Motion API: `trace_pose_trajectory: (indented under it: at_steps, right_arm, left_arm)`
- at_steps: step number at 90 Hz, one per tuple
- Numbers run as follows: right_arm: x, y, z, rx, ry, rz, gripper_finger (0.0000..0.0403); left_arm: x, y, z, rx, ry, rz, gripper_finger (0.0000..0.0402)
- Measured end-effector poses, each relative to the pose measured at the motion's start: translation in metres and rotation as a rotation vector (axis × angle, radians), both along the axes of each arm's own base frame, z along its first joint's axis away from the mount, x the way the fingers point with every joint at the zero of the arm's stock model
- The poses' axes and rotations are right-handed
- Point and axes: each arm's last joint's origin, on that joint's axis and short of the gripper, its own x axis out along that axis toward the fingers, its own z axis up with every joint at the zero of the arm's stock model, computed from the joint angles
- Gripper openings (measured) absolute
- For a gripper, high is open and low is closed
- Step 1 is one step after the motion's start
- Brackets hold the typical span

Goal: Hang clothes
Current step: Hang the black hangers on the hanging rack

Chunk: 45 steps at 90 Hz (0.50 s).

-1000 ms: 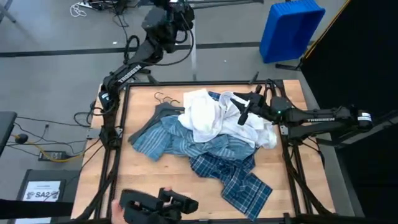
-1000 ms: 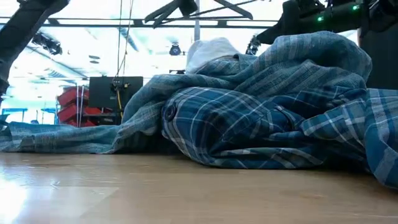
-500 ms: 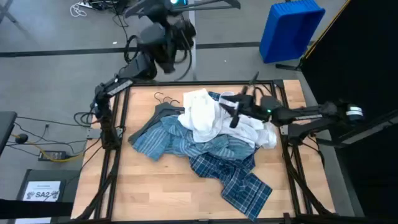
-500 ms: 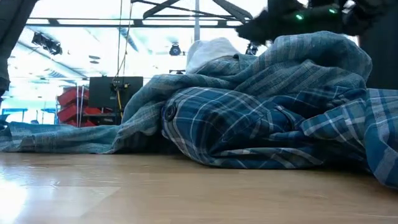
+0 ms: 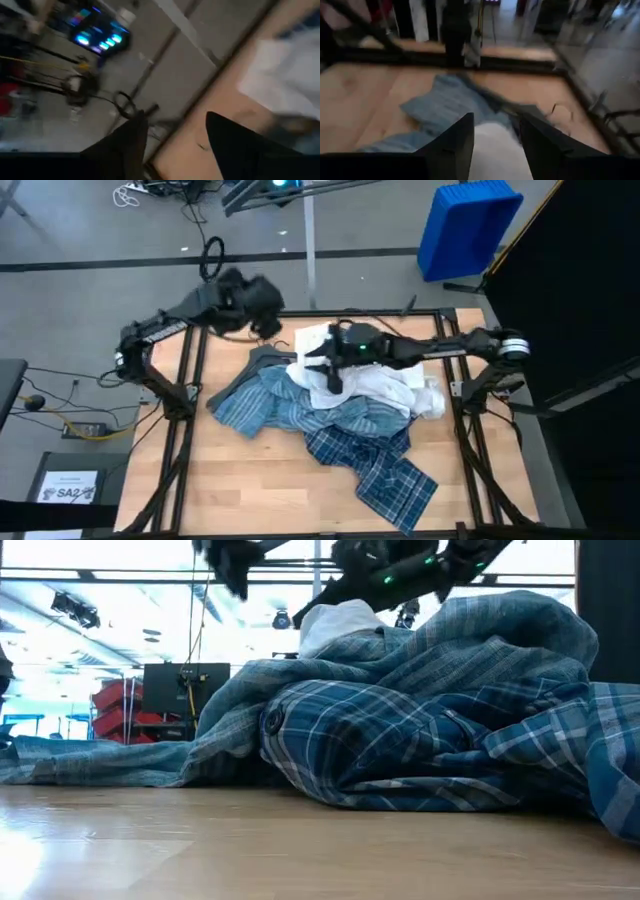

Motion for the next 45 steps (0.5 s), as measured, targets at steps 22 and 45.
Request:
trace_pose_trajectory:
  at_steps: [22, 45]
  right_arm:
    - [-0.002, 0.003, -0.058, 0.117, 0.378, 0.066, 0.0111]
    - [-0.031, 0.035, -0.107, 0.302, 0.6, 0.179, 0.0066]
  left_arm:
    - [-0.022, -0.029, -0.059, -0.028, -0.251, -0.057, 0.0163]
    - [-0.042, -0.02, -0.141, -0.142, -0.261, 0.032, 0.0163]
